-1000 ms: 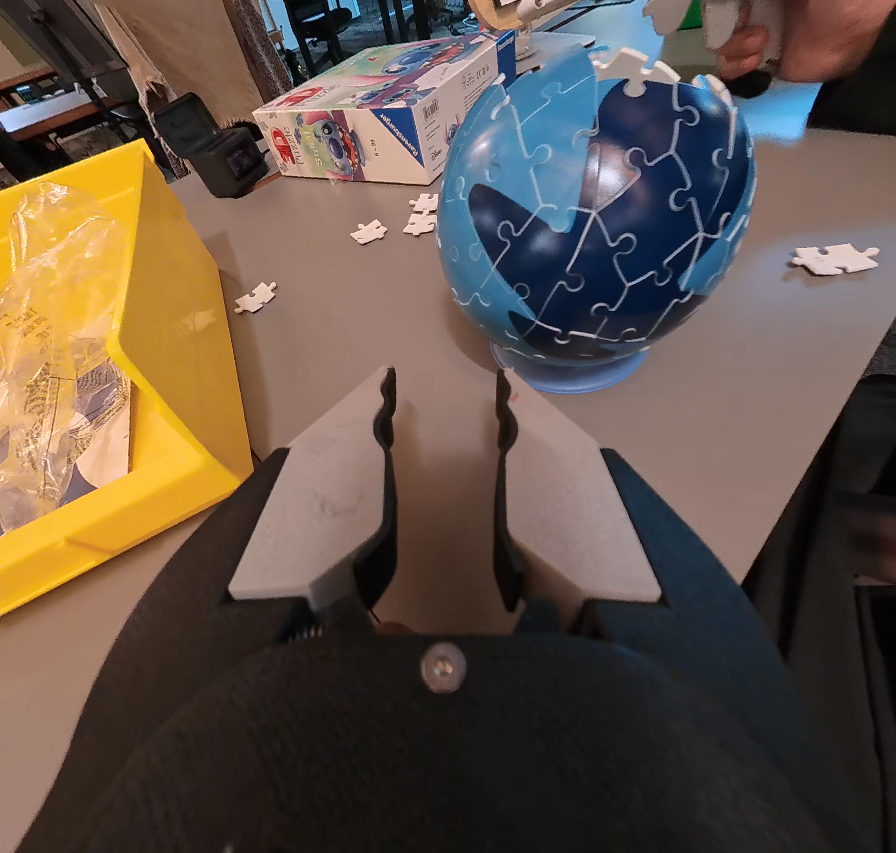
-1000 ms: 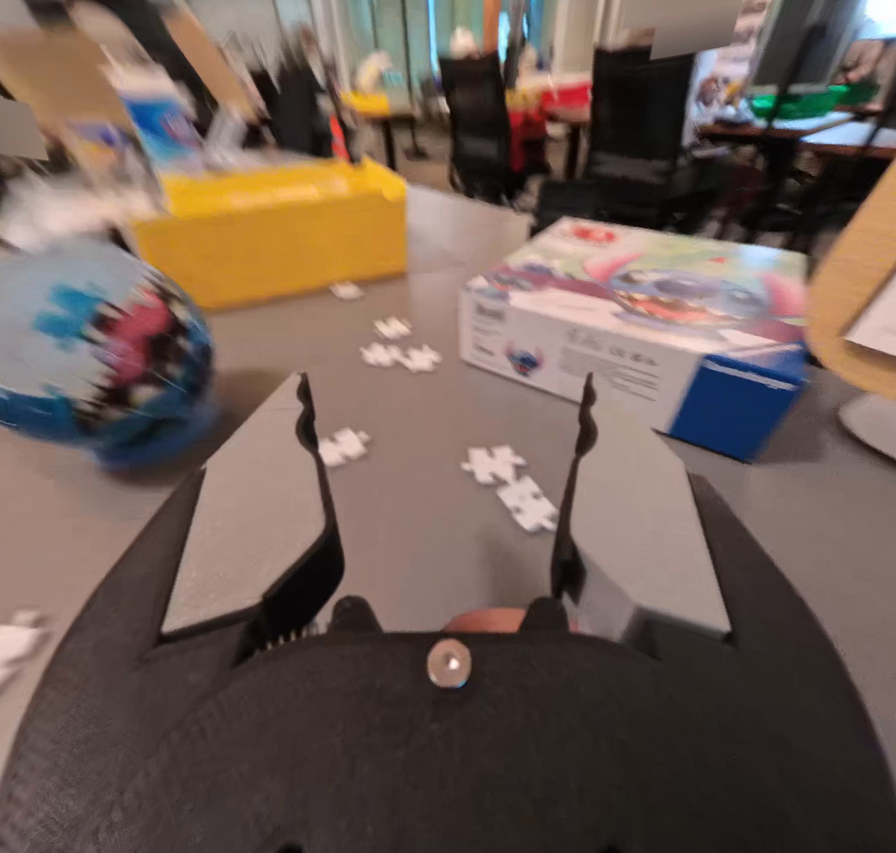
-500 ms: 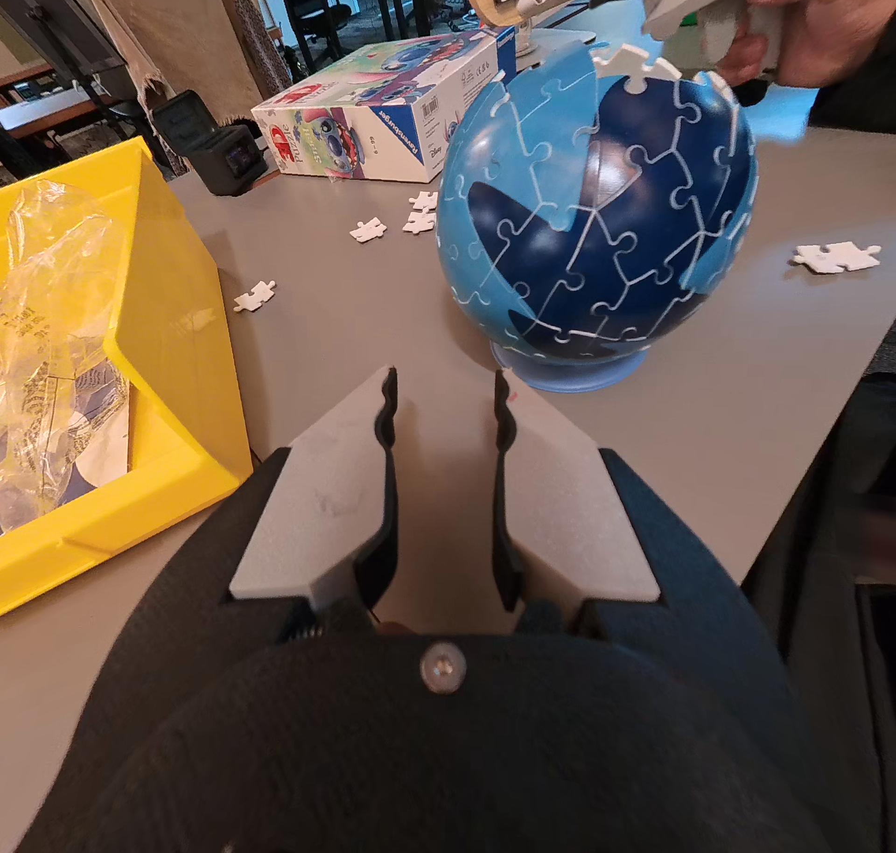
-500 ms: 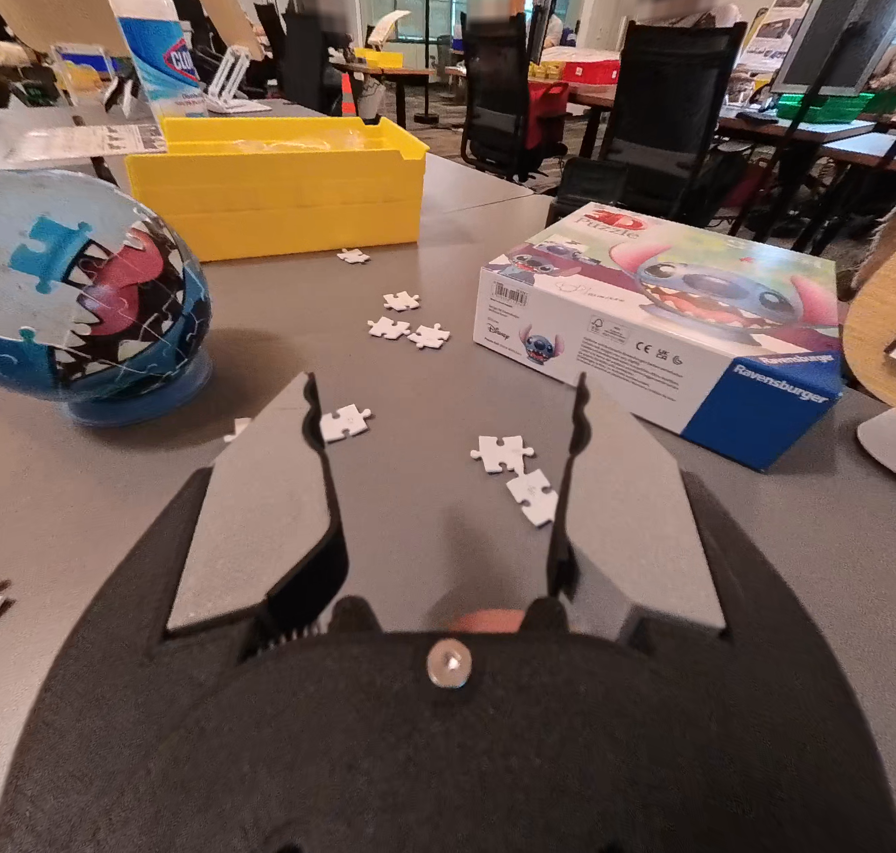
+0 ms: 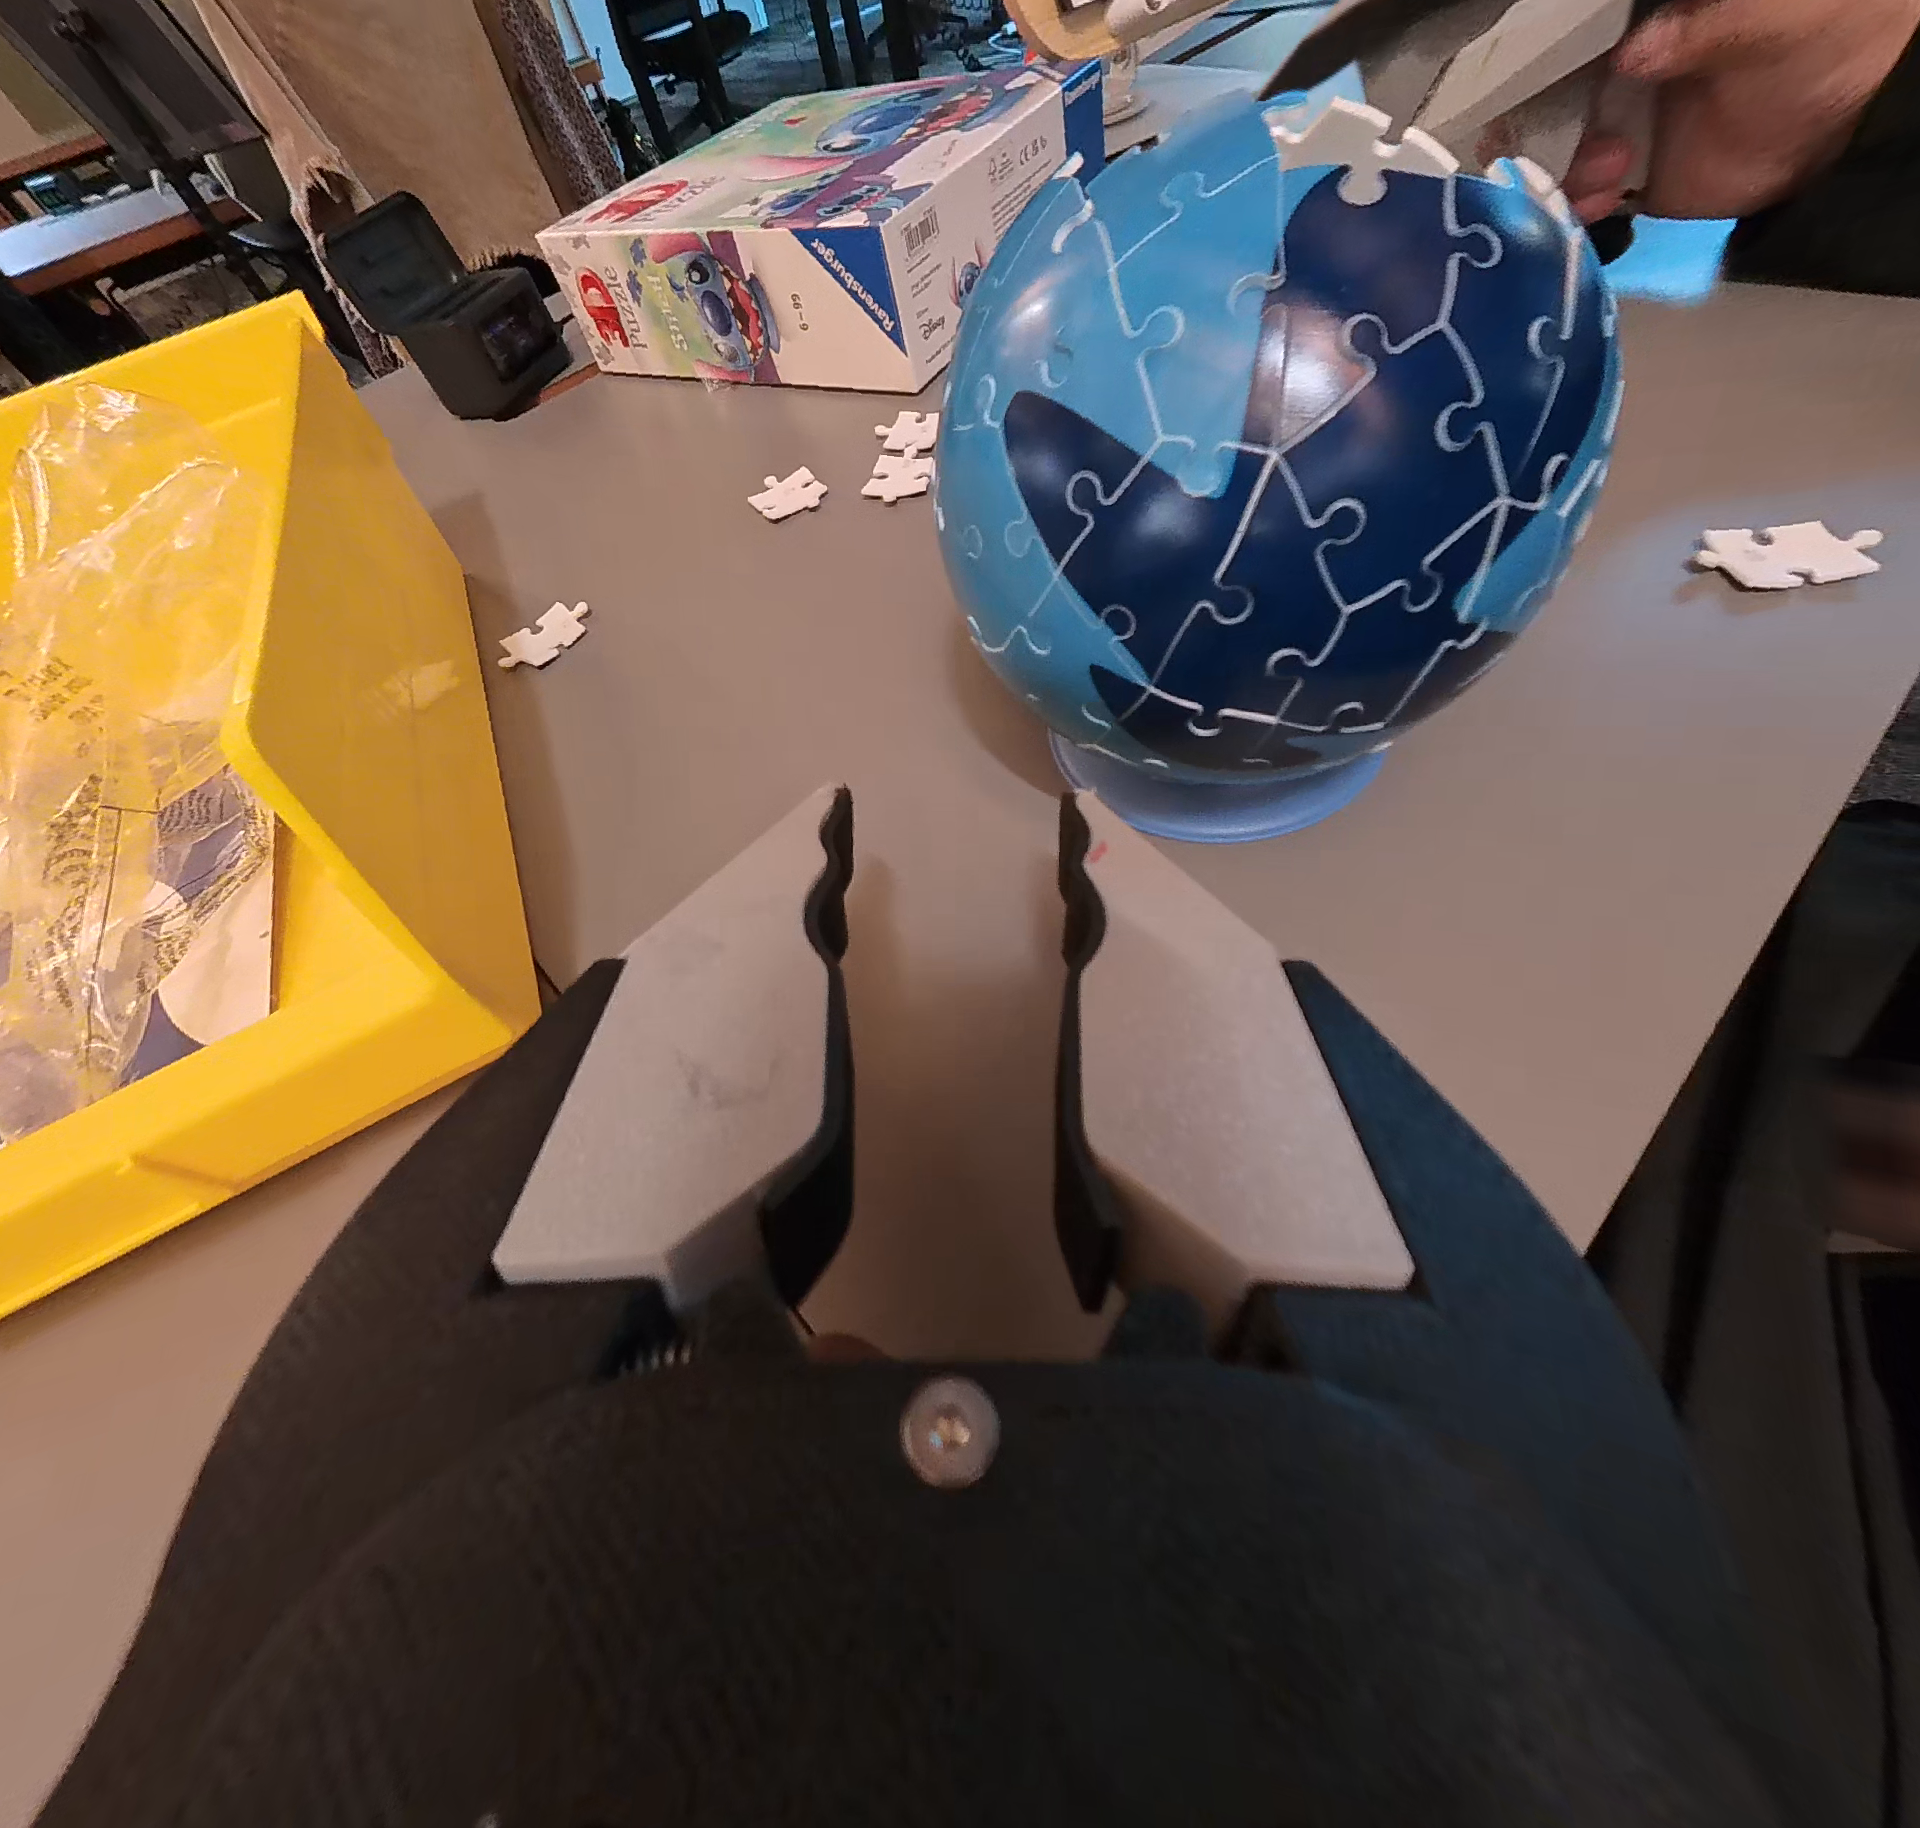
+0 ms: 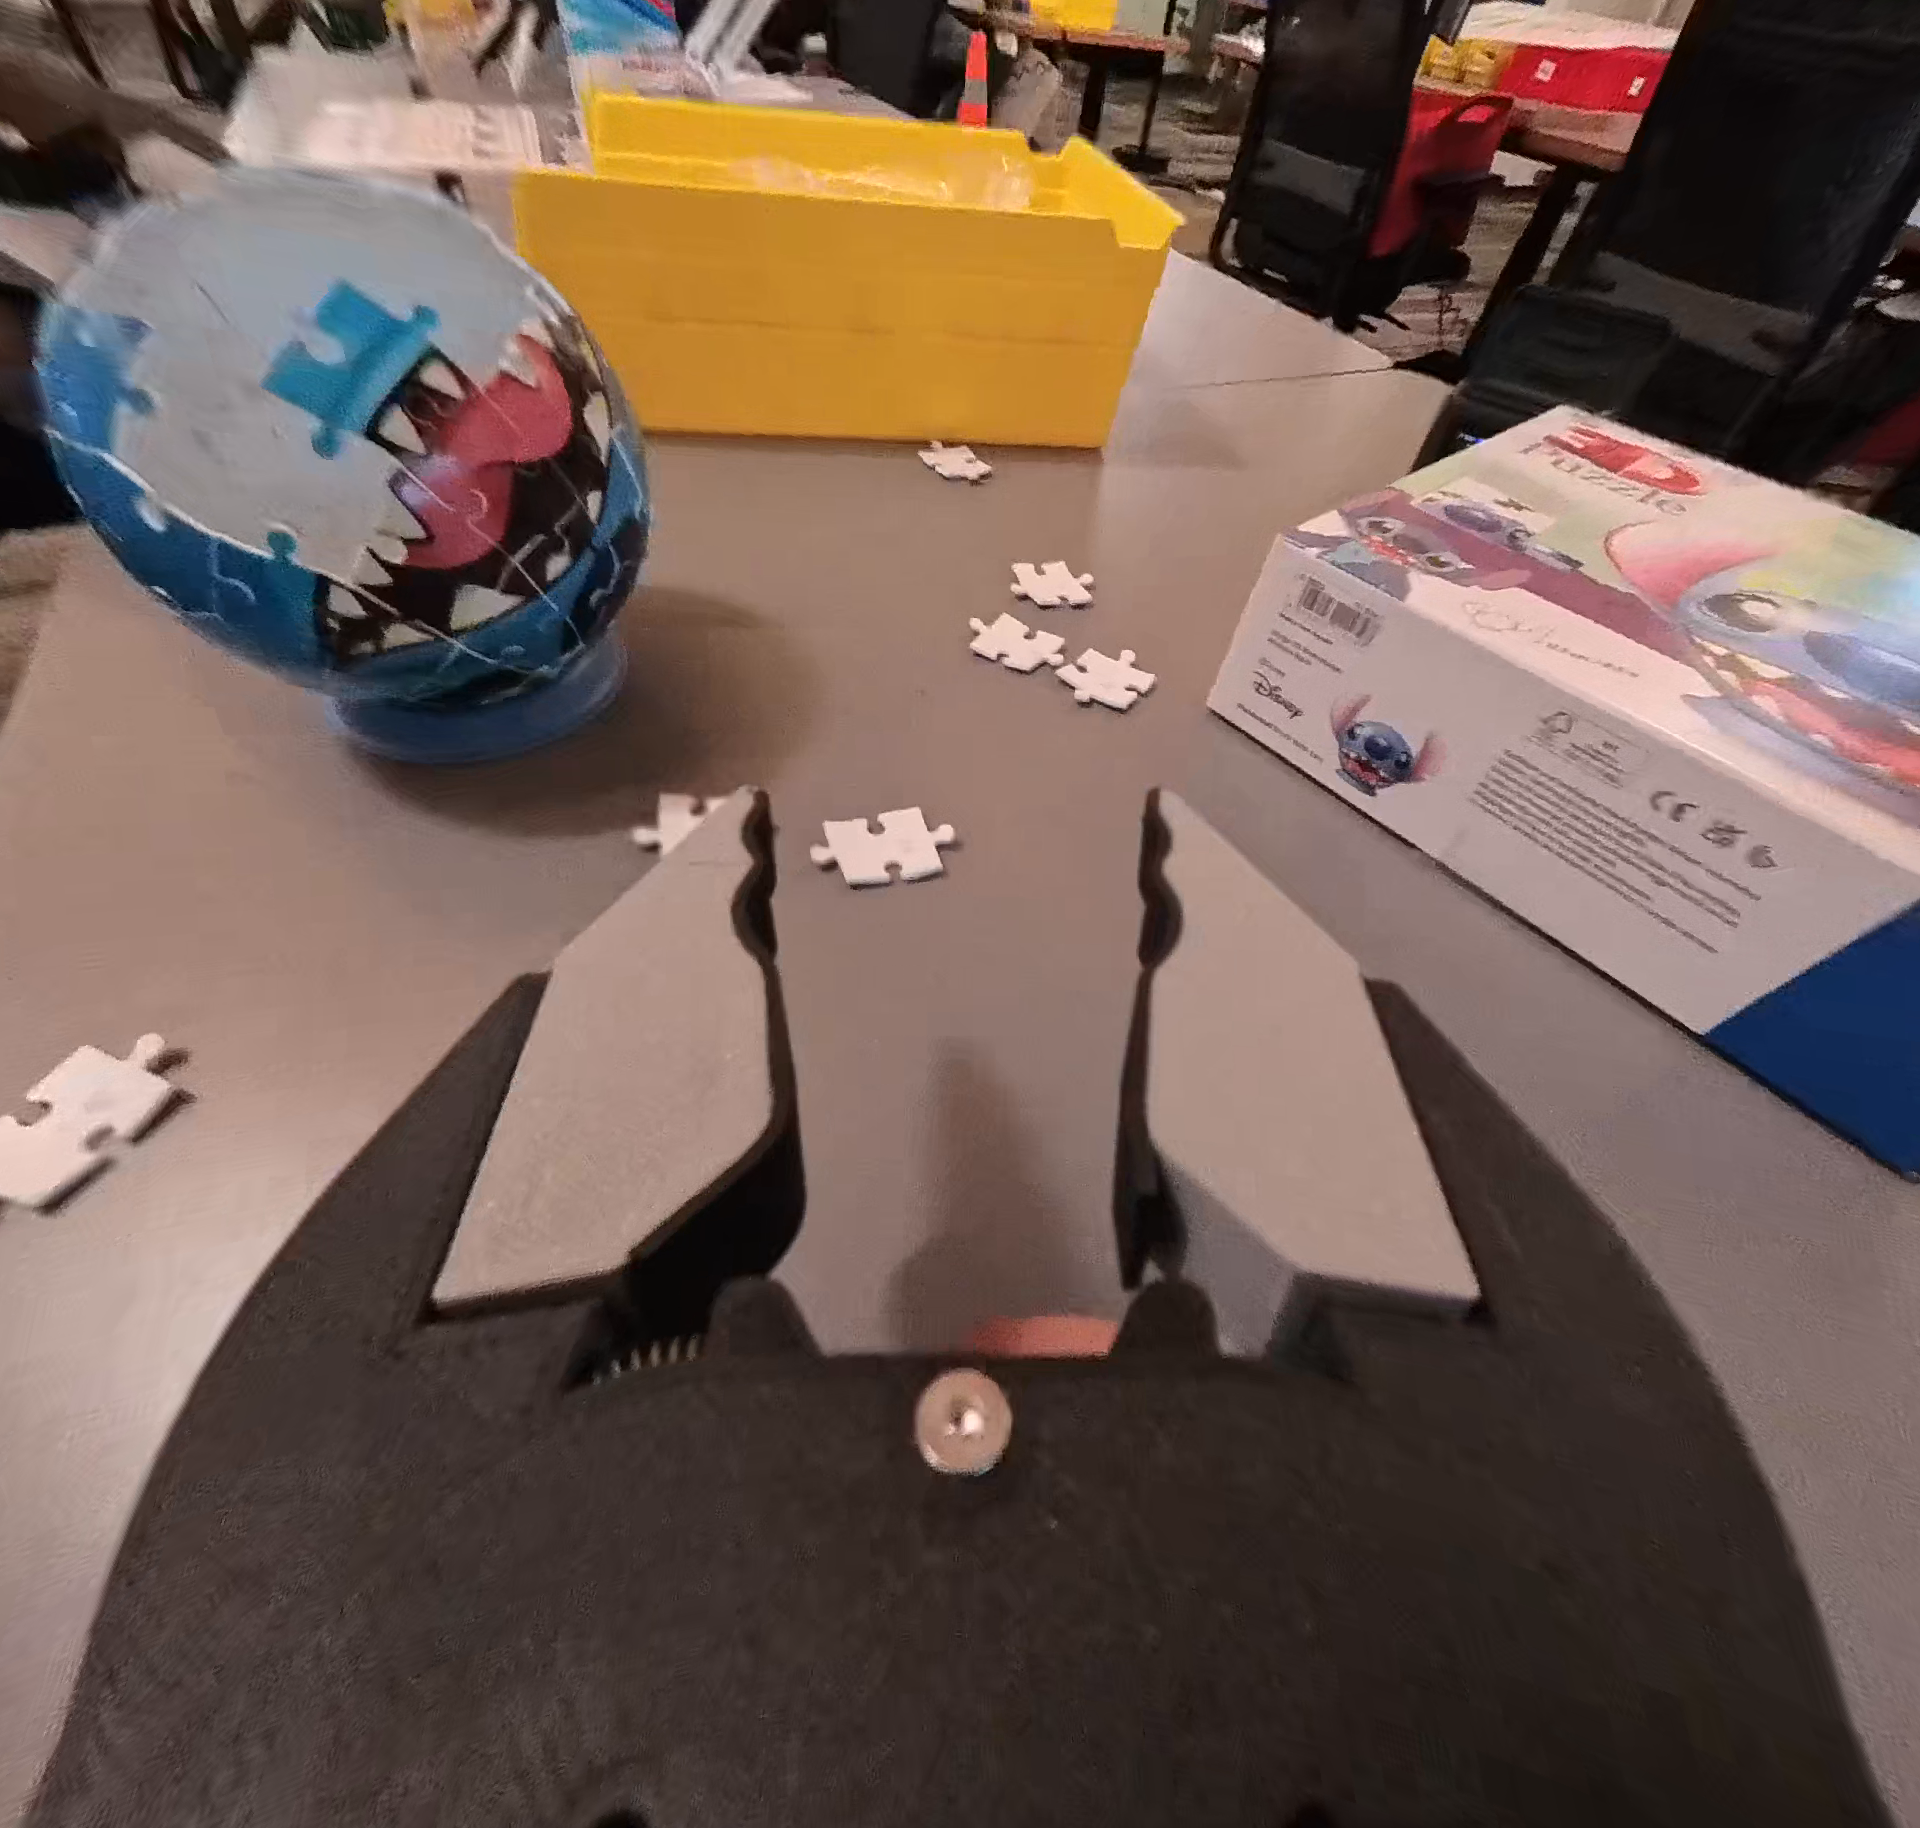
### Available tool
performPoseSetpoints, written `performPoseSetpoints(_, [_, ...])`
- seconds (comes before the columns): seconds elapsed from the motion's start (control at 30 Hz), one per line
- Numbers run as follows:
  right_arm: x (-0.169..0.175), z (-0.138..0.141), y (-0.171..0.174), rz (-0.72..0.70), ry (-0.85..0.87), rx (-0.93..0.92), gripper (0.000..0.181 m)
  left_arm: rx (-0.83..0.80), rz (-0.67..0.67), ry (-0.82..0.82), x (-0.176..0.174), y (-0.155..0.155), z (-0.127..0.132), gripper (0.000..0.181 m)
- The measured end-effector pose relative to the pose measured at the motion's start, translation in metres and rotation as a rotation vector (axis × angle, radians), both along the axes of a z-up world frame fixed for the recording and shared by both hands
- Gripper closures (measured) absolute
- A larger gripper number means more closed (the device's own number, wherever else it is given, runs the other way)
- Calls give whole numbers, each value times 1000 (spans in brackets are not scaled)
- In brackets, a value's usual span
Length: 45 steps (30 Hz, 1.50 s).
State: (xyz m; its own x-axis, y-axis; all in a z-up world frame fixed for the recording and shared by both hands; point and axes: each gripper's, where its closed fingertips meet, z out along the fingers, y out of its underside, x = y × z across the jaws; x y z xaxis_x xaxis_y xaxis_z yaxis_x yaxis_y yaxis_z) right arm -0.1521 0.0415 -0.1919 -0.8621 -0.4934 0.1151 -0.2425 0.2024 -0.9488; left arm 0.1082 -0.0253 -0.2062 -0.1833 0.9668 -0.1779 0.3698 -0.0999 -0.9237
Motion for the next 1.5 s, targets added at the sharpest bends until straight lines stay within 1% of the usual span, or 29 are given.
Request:
performPoseSetpoints(0.07, [3,-11,-1,-9,107,6,99,0,0,1,0,0,0,144])
performPoseSetpoints(0.1, [13,-14,1,32,124,9,101,0,0,1,0,0,0,144])
performPoseSetpoints(0.13, [25,-17,5,87,135,20,108,1,0,2,0,0,0,144])
performPoseSetpoints(0.17, [34,-21,8,129,156,39,118,1,0,2,0,0,0,144])
performPoseSetpoints(0.2, [39,-26,9,145,187,55,126,2,0,2,0,0,0,144])
performPoseSetpoints(0.3, [56,-36,7,182,253,82,124,5,0,-4,0,0,-1,144])
performPoseSetpoints(0.43, [81,-46,6,244,273,137,133,6,0,-25,-1,0,-4,144])
performPoseSetpoints(0.5, [83,-54,2,224,318,174,140,4,1,-36,-2,0,-5,144])
performPoseSetpoints(0.57, [84,-64,0,221,366,222,141,3,3,-44,-2,-1,-7,144])
performPoseSetpoints(0.6, [85,-64,-2,215,367,226,146,2,5,-47,-2,-1,-7,144])
performPoseSetpoints(0.67, [84,-63,-7,191,356,236,142,-2,10,-48,-2,-1,-7,144])
performPoseSetpoints(0.73, [84,-63,-8,186,332,266,144,-6,14,-45,-2,-2,-7,144])
performPoseSetpoints(0.77, [85,-64,-9,187,319,286,151,-8,16,-43,-1,-2,-6,145])
performPoseSetpoints(0.8, [86,-65,-8,197,306,306,163,-8,16,-42,-1,-2,-6,145])
performPoseSetpoints(0.83, [88,-65,-8,202,293,319,169,-8,17,-41,-1,-2,-6,145])
performPoseSetpoints(0.9, [89,-64,-9,198,280,328,169,-9,17,-38,-1,-2,-6,145])
performPoseSetpoints(1.0, [93,-59,-8,203,293,294,179,-8,18,-34,-1,-2,-5,145])
performPoseSetpoints(1.1, [95,-52,-7,205,278,261,181,-6,21,-31,-1,-3,-5,145])
performPoseSetpoints(1.3, [98,-36,-4,222,147,248,181,-15,41,-21,1,-5,-3,146])
performPoseSetpoints(1.4, [93,-32,-4,207,113,250,181,-24,55,-12,2,-7,-2,148])
performPoseSetpoints(1.5, [91,-35,-3,201,85,286,181,-24,57,-14,2,-7,-2,149])
